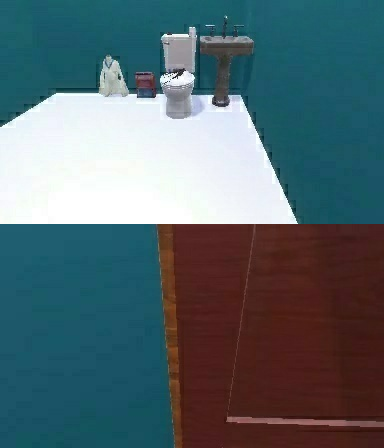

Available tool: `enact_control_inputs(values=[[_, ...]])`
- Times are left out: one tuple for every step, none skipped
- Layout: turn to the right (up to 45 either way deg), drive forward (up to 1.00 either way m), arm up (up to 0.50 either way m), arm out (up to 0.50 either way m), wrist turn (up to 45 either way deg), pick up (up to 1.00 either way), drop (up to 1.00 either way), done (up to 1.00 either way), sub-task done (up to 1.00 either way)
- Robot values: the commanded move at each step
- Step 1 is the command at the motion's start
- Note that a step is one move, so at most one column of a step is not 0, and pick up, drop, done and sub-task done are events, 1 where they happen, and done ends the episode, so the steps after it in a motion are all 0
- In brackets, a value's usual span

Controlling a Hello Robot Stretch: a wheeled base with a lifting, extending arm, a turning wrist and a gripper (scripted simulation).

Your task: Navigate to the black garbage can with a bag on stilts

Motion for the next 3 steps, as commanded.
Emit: enact_control_inputs(values=[[0.0, 0.15, 0.0, 0.0, 0.0, 0.0, 0.0, 0.0, 0.0], [-45.0, 0.0, 0.0, 0.0, 0.0, 0.0, 0.0, 0.0, 0.0], [-24.0, 0.0, 0.0, 0.0, 0.0, 0.0, 0.0, 0.0, 0.0]])
